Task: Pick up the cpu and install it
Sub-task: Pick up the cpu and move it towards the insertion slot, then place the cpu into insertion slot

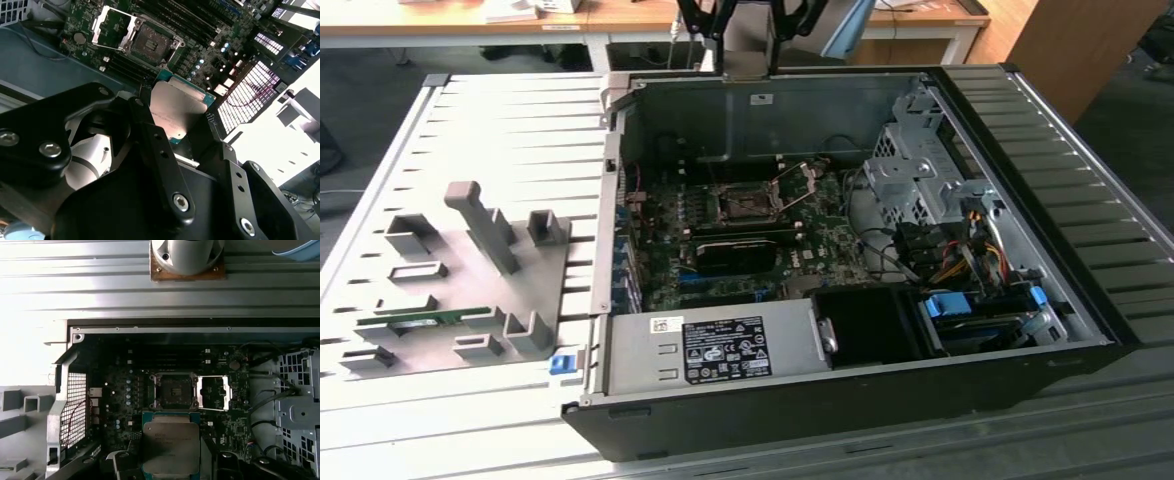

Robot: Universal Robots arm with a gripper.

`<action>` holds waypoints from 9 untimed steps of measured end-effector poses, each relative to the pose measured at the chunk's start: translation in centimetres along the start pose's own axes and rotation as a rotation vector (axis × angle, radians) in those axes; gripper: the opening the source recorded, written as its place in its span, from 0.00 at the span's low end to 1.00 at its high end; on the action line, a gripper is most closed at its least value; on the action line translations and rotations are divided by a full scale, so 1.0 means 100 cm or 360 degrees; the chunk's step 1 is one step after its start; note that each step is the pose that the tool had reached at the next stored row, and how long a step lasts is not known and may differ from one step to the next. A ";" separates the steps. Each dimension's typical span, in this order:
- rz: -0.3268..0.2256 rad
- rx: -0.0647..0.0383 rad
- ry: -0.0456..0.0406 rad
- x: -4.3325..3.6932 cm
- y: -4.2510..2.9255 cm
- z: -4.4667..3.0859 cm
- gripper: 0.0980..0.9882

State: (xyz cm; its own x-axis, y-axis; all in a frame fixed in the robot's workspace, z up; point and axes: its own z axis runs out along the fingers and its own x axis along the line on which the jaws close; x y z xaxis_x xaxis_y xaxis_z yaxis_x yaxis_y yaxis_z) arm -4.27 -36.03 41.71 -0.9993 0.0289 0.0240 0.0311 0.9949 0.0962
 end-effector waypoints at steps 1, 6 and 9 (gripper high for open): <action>0.0000 0.0000 0.0000 -0.0007 0.0000 0.0001 0.50; 0.0000 0.0003 -0.0001 -0.0034 0.0000 0.0008 0.50; 0.0001 0.0005 -0.0001 -0.0045 0.0000 0.0008 0.50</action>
State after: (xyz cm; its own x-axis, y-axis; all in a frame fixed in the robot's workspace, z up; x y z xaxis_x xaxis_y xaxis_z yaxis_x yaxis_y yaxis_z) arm -3.83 -36.03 41.63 -0.9993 0.0299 0.0233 0.0319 0.9952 0.0929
